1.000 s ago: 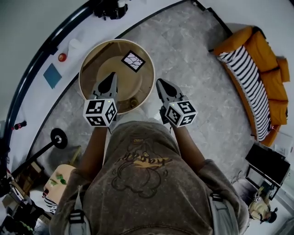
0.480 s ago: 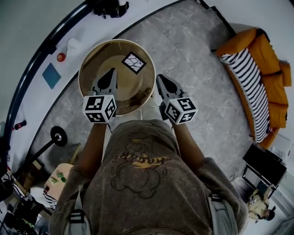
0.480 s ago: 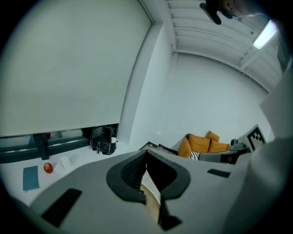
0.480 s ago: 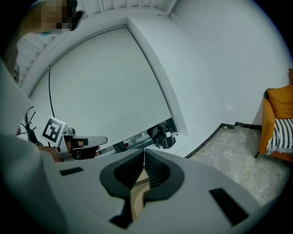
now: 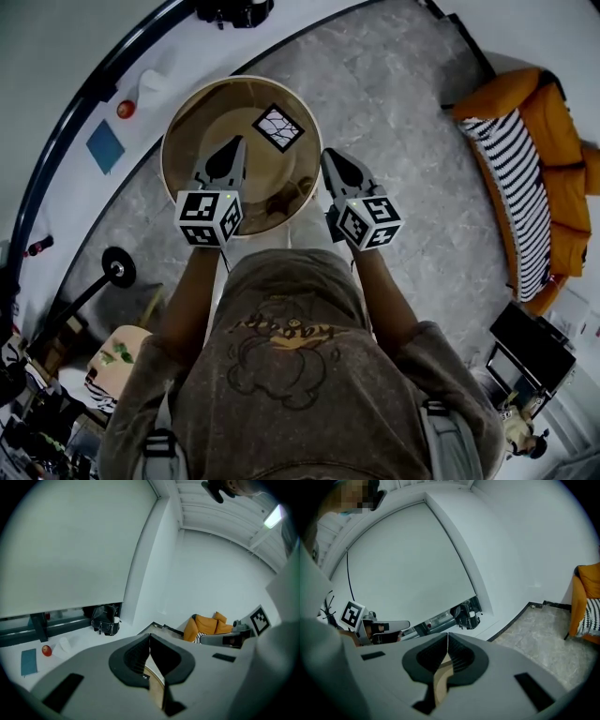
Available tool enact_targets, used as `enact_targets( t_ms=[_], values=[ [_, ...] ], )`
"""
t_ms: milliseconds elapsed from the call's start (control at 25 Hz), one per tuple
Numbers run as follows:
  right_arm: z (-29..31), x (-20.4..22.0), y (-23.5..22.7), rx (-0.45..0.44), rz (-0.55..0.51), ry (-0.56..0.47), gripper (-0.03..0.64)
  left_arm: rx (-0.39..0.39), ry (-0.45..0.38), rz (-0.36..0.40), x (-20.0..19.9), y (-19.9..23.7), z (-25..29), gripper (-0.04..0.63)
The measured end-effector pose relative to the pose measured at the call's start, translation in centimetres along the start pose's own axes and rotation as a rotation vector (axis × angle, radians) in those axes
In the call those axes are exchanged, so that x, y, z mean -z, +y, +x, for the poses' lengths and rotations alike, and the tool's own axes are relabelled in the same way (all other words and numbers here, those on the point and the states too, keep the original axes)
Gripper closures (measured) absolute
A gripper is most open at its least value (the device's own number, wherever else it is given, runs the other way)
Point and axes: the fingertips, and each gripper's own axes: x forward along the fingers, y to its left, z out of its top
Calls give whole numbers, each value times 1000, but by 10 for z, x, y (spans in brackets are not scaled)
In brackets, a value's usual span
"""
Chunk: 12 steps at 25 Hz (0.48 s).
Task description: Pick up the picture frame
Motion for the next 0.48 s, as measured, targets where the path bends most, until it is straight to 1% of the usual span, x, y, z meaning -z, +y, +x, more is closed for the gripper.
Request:
enact_targets(
  t_ms=[240, 480],
  values=[
    [30, 18, -24, 29, 11, 27, 597, 19, 39, 7, 24, 12, 32, 575],
    [64, 43, -49, 59, 22, 40, 597, 30, 57, -3, 53, 31, 67, 577]
  ],
)
